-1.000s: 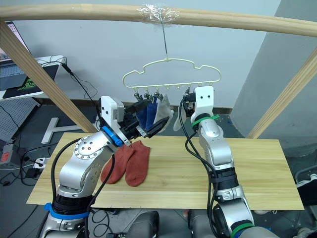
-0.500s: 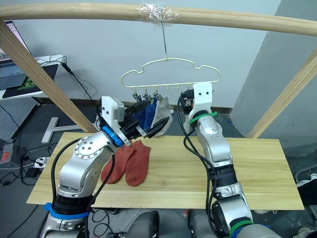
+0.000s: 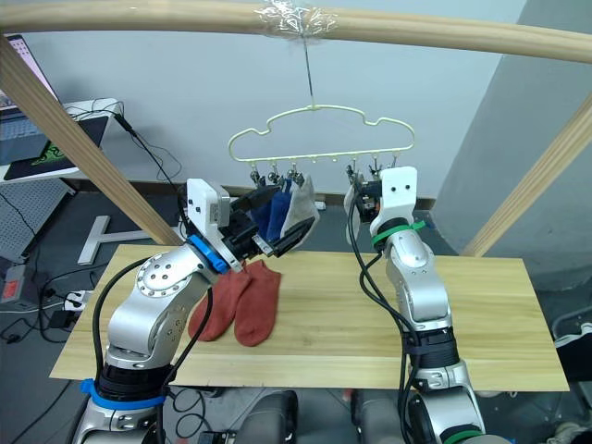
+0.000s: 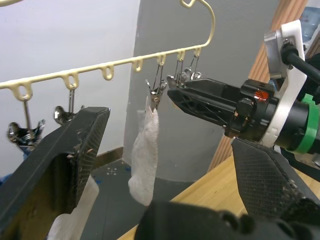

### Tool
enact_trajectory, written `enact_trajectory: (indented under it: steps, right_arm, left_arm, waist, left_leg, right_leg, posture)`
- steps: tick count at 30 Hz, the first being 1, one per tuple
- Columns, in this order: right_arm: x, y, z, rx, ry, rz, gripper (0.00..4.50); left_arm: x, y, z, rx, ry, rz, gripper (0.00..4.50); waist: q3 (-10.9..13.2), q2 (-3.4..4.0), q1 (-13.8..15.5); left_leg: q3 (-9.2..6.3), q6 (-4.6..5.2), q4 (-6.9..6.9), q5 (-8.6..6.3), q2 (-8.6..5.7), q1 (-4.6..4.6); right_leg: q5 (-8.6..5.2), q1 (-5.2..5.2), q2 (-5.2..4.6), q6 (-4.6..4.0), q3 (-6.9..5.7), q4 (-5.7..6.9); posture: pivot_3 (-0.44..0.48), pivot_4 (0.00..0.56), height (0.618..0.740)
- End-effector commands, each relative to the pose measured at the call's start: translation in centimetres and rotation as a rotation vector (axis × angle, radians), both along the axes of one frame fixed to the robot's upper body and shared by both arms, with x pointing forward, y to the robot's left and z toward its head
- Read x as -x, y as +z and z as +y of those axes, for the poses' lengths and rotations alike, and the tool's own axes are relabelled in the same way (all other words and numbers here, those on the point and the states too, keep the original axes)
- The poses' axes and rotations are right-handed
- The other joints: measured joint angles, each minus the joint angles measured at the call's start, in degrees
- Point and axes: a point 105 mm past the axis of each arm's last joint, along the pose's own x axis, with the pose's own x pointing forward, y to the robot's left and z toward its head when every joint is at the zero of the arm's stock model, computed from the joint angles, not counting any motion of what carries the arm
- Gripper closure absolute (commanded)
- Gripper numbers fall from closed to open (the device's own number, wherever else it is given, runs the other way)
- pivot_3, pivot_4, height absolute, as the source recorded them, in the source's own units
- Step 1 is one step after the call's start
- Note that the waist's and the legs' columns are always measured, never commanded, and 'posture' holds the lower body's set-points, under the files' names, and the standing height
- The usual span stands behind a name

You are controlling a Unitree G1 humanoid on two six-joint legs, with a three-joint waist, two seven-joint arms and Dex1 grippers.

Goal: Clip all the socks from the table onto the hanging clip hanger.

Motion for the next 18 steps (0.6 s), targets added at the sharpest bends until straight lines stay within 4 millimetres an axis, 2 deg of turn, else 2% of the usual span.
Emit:
enact_trajectory:
  steps: [1,6,9,14,18]
  right_arm:
    - [0.9,1.6,-0.3,-0.015,-0.006,-0.068,1.57]
    - [0.9,0.6,-0.6,-0.004,-0.020,-0.030,1.57]
    - [0.5,0.5,-0.6,-0.009,-0.030,-0.021,2.21]
    - [0.1,0.4,-0.3,-0.003,-0.027,-0.016,3.97]
    - [-0.1,0.3,0.0,-0.001,-0.023,-0.013,3.97]
  left_arm:
    - [0.7,1.5,0.0,0.018,-0.009,-0.059,0.00]
    - [0.7,1.5,-0.1,0.016,-0.012,-0.061,0.00]
    - [0.7,1.6,-0.2,0.015,-0.015,-0.065,0.00]
    - [0.7,1.6,-0.2,0.013,-0.018,-0.066,0.00]
    - [0.7,1.6,-0.1,0.012,-0.017,-0.066,0.00]
  waist:
    - [0.01,0.00,-0.02]
    - [0.03,0.00,0.02]
    - [0.03,-0.01,0.03]
    - [0.03,-0.01,0.03]
    - [0.03,-0.01,0.04]
  left_leg:
    - [0.00,0.00,0.00,0.00,0.01,0.00]
    - [0.01,0.00,-0.03,0.00,0.01,0.00]
    - [0.01,0.00,-0.02,0.00,-0.01,0.00]
    - [0.03,0.00,-0.02,0.00,0.00,0.00]
    - [0.03,0.00,-0.02,0.00,-0.01,-0.01]
  right_leg:
    - [0.00,0.00,0.02,0.00,-0.03,0.00]
    - [0.00,0.00,0.01,0.00,-0.03,-0.02]
    - [0.00,0.00,0.01,0.00,0.00,-0.02]
    - [0.00,0.00,0.01,0.00,-0.03,-0.02]
    - [0.00,0.00,0.01,0.00,-0.02,-0.03]
  posture:
    - [0.045,0.259,0.740]
    - [0.044,0.256,0.740]
    - [0.044,0.252,0.740]
    - [0.047,0.250,0.740]
    - [0.047,0.250,0.740]
